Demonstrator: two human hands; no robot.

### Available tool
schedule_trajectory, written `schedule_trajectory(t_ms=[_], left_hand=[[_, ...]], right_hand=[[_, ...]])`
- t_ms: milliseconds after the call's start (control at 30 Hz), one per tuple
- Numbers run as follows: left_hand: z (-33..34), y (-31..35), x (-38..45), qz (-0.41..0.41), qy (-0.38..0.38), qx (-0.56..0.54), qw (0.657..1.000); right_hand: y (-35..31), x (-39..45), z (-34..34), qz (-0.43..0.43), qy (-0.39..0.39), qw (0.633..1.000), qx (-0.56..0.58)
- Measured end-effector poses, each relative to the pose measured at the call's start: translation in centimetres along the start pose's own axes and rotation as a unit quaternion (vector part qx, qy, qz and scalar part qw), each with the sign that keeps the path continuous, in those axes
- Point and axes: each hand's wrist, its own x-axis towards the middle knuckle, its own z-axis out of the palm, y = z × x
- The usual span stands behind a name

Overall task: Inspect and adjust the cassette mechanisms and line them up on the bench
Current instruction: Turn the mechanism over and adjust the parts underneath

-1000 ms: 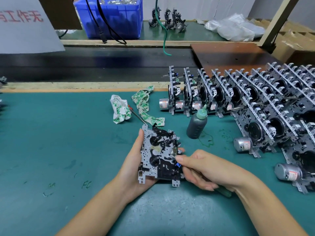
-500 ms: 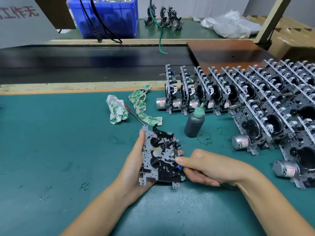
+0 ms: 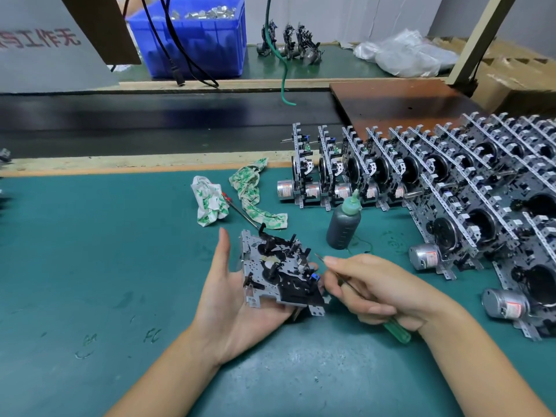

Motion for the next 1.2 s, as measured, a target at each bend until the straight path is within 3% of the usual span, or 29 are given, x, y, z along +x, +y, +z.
schedule_trajectory(t_ms=[267,433,633,700,767,833,900,1033,1200], left_hand=[[-0.1,0.0,0.1,0.000,-0.042,-0.031,0.999],[-1.2,0.2,0.4,-0.020,-0.035,0.018,0.999],[-1.9,1.8,0.2,-0.045,-0.023,0.127,0.991],[-1.8,2.2,0.1,-0.053,-0.030,0.145,0.988],[-1.7,2.3,0.1,-0.062,-0.035,0.144,0.987],[-1.4,2.3,0.0,-0.065,-0.035,0.138,0.988],[-1.1,2.4,-0.1,-0.064,-0.040,0.138,0.988],[-0.9,2.5,-0.6,-0.092,-0.074,0.151,0.982],[-0.9,2.3,-0.8,-0.134,-0.078,0.192,0.969]], right_hand=[[-0.1,0.0,0.2,-0.012,0.020,1.000,-0.017],[-0.5,-0.3,0.3,-0.001,0.024,0.999,-0.041],[-0.5,-0.2,0.4,-0.109,0.067,0.982,-0.136],[-0.1,0.2,0.8,-0.144,0.133,0.969,-0.151],[0.5,0.7,1.0,-0.170,0.237,0.915,-0.277],[1.0,0.7,1.0,-0.164,0.302,0.800,-0.491],[1.2,0.5,1.5,-0.189,0.329,0.728,-0.571],[1.3,0.6,2.6,-0.216,0.341,0.694,-0.596],[1.5,0.2,1.8,-0.215,0.237,0.695,-0.644]])
